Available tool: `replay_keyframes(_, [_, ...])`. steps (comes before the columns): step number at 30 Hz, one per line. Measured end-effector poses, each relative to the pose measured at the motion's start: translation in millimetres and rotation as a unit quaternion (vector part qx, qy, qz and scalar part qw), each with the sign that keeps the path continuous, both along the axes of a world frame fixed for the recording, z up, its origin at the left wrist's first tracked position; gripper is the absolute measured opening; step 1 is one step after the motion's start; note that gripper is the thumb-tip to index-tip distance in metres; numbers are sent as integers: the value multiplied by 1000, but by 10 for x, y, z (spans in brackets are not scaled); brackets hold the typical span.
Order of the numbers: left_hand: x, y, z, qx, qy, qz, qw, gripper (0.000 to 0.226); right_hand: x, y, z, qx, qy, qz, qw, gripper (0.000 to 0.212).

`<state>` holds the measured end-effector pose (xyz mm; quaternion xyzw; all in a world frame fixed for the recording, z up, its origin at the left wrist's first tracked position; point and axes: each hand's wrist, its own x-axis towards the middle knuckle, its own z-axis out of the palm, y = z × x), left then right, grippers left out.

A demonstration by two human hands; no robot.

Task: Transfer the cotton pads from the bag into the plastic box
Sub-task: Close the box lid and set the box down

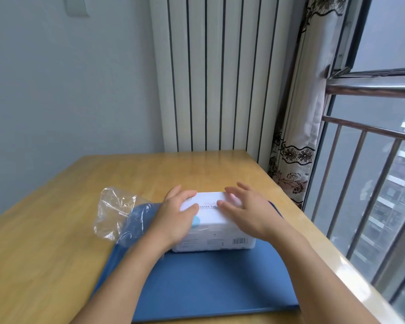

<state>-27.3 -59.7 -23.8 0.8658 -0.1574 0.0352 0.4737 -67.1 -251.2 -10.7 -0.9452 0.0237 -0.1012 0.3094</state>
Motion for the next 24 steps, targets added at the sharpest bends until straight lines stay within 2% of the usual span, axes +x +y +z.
replay_keyframes(3, [-83, 3, -30, 152, -61, -18, 986, 44, -61, 87, -37, -97, -4, 60, 993, 48])
replay_keyframes(6, [-128, -1, -39, 232, -70, -27, 970, 48, -91, 135, -74, -176, 28, 66, 982, 53])
replay_keyframes(9, [-123, -20, -25, 284, -90, -29, 954, 49, -72, 188, -100, -224, 12, 34, 974, 52])
replay_keyframes(16, [5, -54, -20, 264, -103, -13, 959, 49, 114, 207, -175, -231, -9, -10, 973, 51])
replay_keyframes(18, [29, -40, -56, 243, -115, -7, 963, 47, 127, 296, -197, -254, -78, -21, 964, 52])
replay_keyframes(21, [40, 28, -70, 200, -121, -10, 972, 43, 112, 464, -238, -230, -161, 24, 959, 47])
replay_keyframes(23, [46, 130, 9, 184, -160, 30, 969, 42, 94, 522, -267, -237, -149, 47, 959, 54])
replay_keyframes(24, [47, 202, 73, 205, -187, 68, 958, 46, 91, 520, -267, -241, -140, 48, 959, 59])
